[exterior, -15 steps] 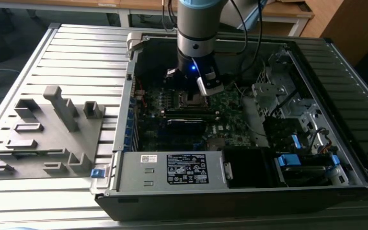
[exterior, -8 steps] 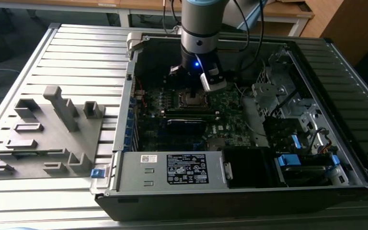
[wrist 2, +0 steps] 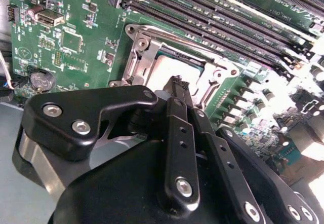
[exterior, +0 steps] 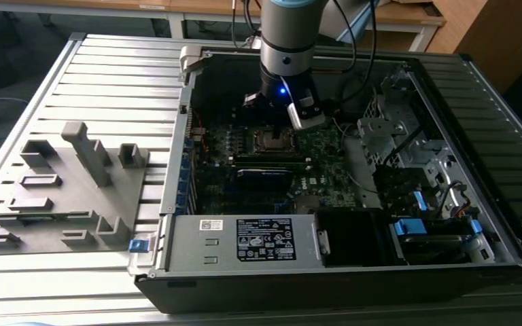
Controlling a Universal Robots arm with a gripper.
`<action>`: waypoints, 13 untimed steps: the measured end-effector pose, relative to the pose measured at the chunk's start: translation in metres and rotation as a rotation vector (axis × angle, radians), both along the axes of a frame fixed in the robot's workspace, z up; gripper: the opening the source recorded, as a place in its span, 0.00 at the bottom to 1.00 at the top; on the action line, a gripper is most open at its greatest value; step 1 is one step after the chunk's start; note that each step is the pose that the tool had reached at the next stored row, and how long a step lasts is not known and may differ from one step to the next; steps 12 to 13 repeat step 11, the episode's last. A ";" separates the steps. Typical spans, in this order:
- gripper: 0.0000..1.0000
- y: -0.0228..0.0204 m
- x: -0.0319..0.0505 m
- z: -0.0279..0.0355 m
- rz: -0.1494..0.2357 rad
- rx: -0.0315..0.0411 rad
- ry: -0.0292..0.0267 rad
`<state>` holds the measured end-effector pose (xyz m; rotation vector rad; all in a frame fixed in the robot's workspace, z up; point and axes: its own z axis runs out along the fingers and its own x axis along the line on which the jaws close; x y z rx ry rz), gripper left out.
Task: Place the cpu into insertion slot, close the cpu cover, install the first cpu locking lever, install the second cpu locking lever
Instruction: 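Install the second cpu locking lever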
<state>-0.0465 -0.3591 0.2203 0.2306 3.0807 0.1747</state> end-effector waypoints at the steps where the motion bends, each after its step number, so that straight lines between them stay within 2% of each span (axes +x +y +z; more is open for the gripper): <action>1: 0.11 0.0000 0.0000 0.0000 0.000 0.0000 0.0000; 13: 0.11 0.0000 0.0000 0.0010 0.000 0.0000 0.0000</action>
